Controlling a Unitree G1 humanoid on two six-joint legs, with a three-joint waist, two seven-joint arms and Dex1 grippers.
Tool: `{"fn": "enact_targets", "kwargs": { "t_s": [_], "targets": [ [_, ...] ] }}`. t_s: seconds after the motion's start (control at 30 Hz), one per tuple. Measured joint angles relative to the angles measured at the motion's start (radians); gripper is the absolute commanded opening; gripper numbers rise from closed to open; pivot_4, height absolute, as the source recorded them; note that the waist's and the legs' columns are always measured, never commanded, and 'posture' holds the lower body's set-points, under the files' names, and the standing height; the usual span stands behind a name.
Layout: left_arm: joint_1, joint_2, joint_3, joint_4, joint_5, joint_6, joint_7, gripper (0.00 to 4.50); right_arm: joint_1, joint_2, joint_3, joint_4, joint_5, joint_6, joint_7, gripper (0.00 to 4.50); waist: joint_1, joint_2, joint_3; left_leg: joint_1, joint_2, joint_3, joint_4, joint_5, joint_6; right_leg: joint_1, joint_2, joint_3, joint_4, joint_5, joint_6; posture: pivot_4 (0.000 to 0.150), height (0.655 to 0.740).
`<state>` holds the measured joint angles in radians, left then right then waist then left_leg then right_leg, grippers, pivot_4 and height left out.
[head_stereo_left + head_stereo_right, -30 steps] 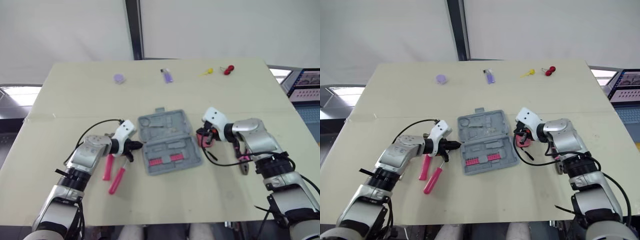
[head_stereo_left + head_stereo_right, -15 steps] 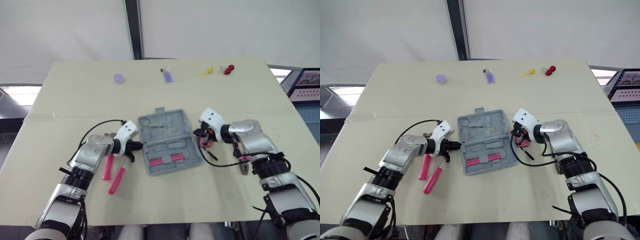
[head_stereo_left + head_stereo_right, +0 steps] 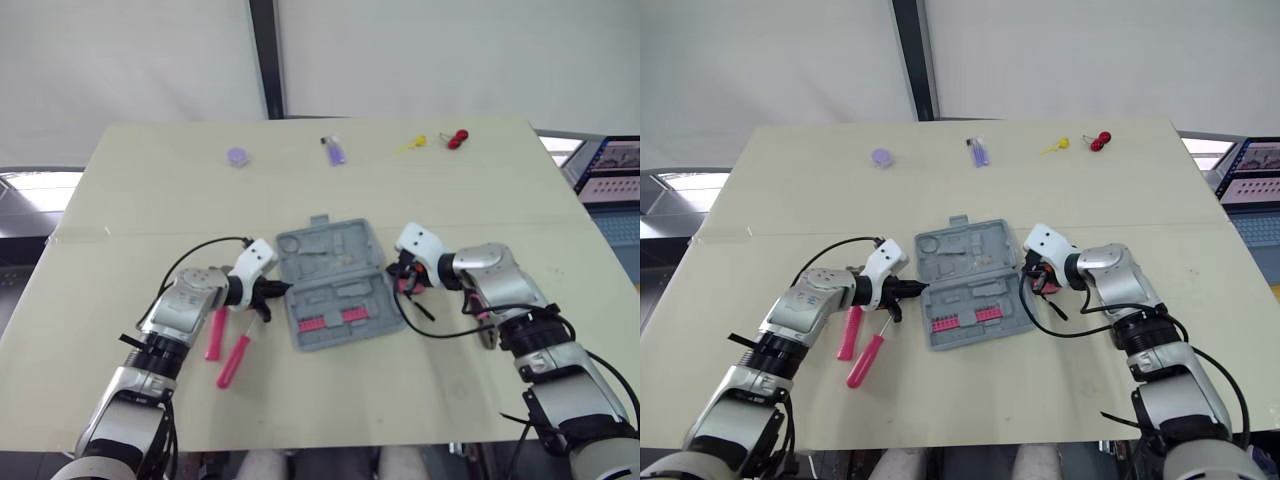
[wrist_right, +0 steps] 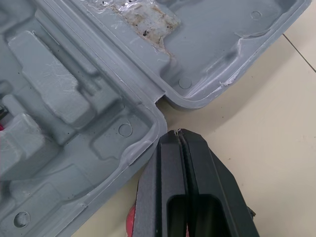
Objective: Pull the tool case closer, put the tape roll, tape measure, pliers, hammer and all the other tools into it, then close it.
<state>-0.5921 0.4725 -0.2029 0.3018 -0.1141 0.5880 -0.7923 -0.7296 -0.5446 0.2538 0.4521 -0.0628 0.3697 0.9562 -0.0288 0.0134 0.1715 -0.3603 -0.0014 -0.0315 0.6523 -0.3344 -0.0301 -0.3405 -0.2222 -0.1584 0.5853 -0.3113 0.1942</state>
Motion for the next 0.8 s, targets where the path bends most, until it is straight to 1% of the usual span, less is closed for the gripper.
{"fn": "enact_targets", "kwargs": {
  "t_s": [0.4, 0.8],
  "targets": [
    [0.000, -0.005, 0.001, -0.001, 0.000, 0.000, 0.002, 0.00, 0.003, 0.008, 0.000, -0.003, 0.005, -0.002, 0.013, 0.06, 0.000, 0.000, 0.000, 0.000, 0.000, 0.000, 0.000, 0.000, 0.000, 0.000, 0.000, 0.000, 0.000, 0.000, 0.000, 0.150, 0.7400],
    [0.060, 0.041, -0.007, -0.079, 0.000, 0.024, -0.061, 0.00, 0.122, -0.028, 0.000, -0.176, 0.037, 0.047, 0.103, 0.06, 0.001, 0.000, 0.000, 0.000, 0.000, 0.000, 0.000, 0.000, 0.000, 0.000, 0.000, 0.000, 0.000, 0.000, 0.000, 0.150, 0.7400]
  ]
}}
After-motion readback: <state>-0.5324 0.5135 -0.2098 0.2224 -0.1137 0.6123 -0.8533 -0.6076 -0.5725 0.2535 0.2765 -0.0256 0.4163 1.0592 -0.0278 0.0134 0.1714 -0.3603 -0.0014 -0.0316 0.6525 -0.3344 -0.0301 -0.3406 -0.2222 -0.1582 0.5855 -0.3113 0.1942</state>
